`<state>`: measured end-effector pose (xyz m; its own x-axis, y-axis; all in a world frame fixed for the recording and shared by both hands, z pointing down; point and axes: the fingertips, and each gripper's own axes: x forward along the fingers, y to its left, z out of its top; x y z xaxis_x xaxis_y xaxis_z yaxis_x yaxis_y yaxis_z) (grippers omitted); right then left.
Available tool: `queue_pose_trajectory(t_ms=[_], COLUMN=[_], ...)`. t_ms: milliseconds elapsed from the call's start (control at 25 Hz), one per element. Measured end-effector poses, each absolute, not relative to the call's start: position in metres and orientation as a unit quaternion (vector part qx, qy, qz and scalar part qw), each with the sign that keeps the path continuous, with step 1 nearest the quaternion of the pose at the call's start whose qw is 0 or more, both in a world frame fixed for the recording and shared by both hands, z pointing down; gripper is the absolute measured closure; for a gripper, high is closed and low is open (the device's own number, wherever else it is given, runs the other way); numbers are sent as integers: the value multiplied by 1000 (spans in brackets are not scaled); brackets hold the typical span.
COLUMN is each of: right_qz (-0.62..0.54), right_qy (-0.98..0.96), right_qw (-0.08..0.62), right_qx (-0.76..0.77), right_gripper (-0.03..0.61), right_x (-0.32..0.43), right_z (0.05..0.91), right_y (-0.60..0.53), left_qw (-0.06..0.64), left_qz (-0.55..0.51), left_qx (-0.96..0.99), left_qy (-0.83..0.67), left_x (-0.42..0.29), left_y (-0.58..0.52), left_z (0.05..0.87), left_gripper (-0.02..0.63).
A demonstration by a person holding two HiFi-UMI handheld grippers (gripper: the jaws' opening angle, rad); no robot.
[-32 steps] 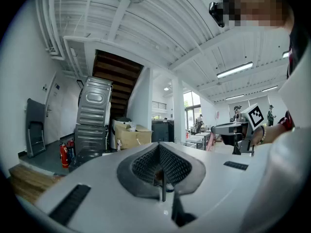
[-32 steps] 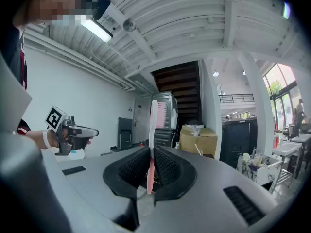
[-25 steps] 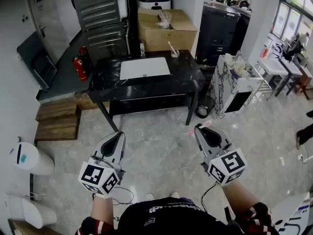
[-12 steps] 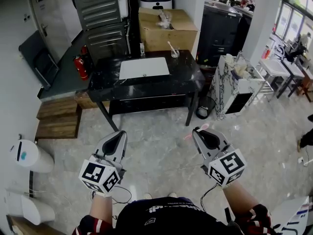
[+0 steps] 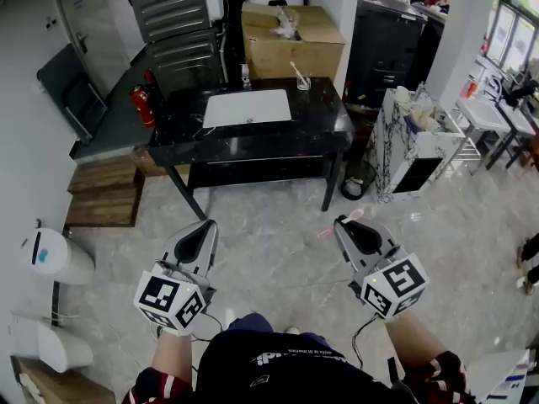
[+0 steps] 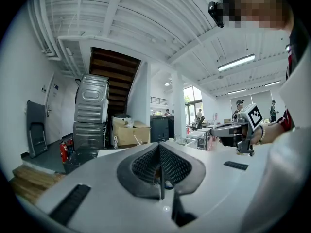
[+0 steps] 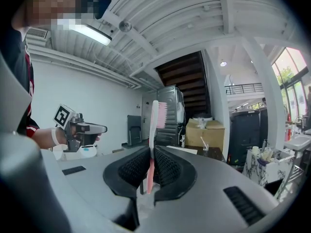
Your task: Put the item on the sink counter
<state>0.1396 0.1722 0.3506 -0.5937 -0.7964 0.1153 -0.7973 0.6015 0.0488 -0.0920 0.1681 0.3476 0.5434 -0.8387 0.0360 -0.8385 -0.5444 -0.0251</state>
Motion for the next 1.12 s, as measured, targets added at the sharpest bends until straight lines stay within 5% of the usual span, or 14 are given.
queue_pose_trajectory(t_ms=[1120], right_qz=[1], right_qy=[-873], right_qw=[87], right_qx=[479], right_gripper=[520], right_x=[30], right_z=[343], right_y=[-179], left_qw=[-10], left_qz=[3], left_qx=[-899], left_qy=[438], left_x=[-202], left_y=[-207], left_z=[352], left_gripper=[601])
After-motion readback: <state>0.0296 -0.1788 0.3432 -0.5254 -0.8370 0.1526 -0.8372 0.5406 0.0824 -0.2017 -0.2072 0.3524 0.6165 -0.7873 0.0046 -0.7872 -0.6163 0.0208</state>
